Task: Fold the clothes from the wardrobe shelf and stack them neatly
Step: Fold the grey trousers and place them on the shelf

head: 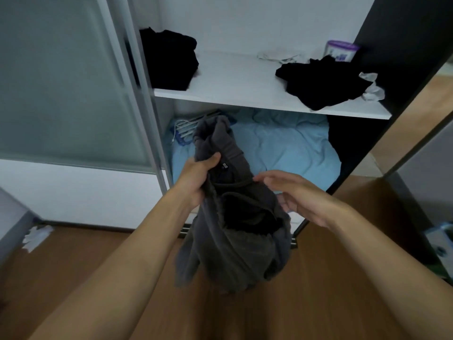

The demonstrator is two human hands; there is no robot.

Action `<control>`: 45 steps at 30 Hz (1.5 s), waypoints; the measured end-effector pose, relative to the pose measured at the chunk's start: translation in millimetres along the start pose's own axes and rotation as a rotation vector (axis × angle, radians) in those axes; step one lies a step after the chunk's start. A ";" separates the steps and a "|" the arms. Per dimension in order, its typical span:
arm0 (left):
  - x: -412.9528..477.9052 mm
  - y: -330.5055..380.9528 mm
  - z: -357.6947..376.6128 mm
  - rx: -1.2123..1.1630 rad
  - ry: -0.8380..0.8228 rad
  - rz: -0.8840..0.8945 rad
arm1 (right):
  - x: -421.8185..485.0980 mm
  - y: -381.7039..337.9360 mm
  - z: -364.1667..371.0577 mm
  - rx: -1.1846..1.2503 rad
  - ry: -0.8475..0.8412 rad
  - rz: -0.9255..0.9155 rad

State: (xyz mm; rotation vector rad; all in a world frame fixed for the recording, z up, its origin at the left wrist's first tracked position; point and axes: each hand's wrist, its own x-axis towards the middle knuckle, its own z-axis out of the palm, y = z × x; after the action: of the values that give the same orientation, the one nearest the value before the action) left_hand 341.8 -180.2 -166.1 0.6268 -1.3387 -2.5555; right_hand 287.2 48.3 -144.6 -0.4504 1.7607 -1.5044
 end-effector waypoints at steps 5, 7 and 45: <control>-8.7 -10.4 25.3 0.260 -0.183 0.041 | 22.7 -24.6 18.7 -0.425 0.368 -0.181; -11.3 -13.4 32.2 0.344 -0.271 0.035 | 27.3 -28.6 20.3 -0.595 0.384 -0.224; 6.9 -31.6 88.3 0.956 -0.038 0.374 | -15.9 70.0 -75.6 -1.061 0.285 0.170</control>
State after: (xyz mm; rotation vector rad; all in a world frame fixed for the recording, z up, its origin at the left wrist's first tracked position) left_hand 296.8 -99.3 -149.4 0.3803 -2.3996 -1.5422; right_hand 256.4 127.6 -204.8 -0.5799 2.6675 -0.4118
